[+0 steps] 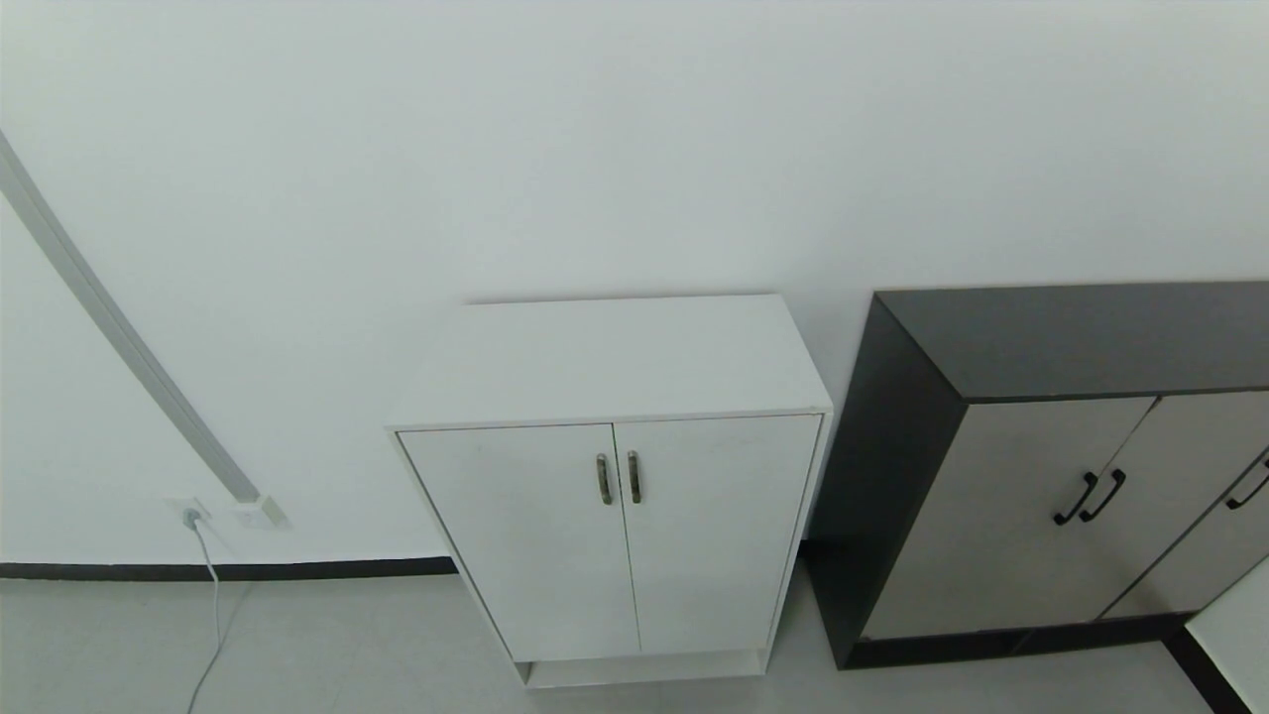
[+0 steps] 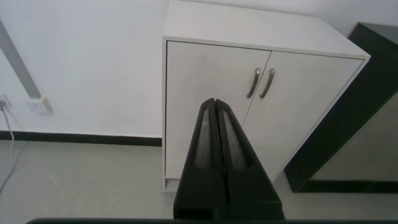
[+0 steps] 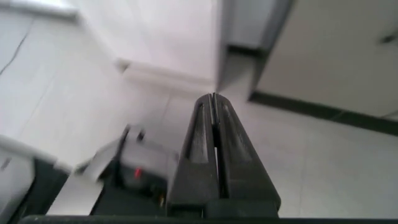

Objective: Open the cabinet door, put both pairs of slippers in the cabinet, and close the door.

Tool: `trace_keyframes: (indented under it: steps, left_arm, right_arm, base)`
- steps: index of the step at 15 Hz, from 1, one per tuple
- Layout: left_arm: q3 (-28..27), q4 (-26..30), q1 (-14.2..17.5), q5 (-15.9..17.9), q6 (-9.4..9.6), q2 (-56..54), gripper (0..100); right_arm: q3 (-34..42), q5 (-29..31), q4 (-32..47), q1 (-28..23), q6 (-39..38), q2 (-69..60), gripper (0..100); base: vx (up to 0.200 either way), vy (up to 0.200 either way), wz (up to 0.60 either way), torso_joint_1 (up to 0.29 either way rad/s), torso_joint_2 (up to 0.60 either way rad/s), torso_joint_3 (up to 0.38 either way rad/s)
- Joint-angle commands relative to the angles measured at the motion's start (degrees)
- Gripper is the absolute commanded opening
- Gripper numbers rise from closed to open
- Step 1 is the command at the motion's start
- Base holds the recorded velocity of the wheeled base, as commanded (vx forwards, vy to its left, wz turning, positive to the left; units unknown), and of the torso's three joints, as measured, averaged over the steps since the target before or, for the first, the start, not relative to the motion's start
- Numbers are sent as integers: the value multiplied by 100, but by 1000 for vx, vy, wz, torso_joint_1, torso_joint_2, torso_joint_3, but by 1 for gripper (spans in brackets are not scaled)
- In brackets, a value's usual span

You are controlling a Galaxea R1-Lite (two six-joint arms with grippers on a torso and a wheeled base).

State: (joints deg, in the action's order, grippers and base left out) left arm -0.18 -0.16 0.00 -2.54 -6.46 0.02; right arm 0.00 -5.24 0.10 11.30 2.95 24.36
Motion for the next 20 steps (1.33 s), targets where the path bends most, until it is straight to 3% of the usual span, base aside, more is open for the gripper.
trace_keyframes:
  steps: [1,8,13,20]
  left_arm:
    - [1,-2,0,-1,-4,-2,0]
    - [1,-2,0,-1,-4,-2,0]
    - [1,-11,0,-1,4,-2,0]
    - [9,-11,0,7,22,-2,0]
  right_arm:
    - [0,-3,-1,-761,4,-1152,0]
    - [0,-3,-1,-1112,-14,-2436,0]
    - [0,533,-54,-1112,-550,-2436,0]
    - [0,533,-71,-1121,-550,-2436,0]
  base:
    - [0,0,0,0,0,0]
    - [0,0,0,0,0,0]
    - [0,0,0,0,0,0]
    - [0,0,0,0,0,0]
